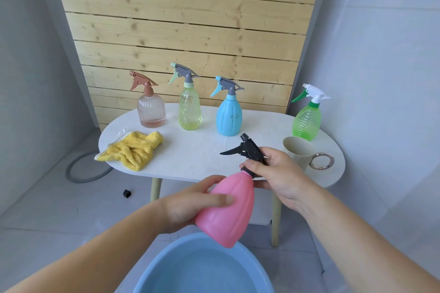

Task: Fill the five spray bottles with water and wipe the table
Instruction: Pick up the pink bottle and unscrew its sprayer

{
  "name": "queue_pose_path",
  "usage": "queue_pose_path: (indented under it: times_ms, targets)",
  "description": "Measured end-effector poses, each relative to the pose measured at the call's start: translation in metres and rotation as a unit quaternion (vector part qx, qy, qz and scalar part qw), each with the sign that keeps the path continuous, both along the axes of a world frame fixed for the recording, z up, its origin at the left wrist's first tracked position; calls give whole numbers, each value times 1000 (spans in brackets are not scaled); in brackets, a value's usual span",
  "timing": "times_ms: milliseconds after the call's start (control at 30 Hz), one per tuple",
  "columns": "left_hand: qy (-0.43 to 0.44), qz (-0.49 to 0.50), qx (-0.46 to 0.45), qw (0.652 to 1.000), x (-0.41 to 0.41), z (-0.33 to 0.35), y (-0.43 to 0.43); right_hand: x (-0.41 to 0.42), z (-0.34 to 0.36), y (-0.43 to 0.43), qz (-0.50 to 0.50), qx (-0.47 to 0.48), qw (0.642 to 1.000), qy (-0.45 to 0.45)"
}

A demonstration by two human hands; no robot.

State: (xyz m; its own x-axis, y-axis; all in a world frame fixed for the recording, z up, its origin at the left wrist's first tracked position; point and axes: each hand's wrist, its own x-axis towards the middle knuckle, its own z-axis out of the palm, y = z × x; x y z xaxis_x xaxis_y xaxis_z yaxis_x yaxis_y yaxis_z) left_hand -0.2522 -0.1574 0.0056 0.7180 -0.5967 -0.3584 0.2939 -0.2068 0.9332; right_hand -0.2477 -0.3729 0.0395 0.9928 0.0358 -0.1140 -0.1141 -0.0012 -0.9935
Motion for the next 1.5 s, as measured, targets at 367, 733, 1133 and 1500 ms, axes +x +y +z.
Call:
queue_pose_path:
  times_ms: [367,733,1133,1500]
  targets:
    - [53,-30,-61,996,1,1,1,3,7,-9,43,13,999,20]
    - [51,-29,-71,996,2,-3,5,9,9,-10,48,31,998,29]
    - [24,-22,-45,998,3,-4,5,15,11,-1,71,0,997,4]
    - [14,21,57,998,10,-19,36,53,15,-16,-240,-75,958,-139]
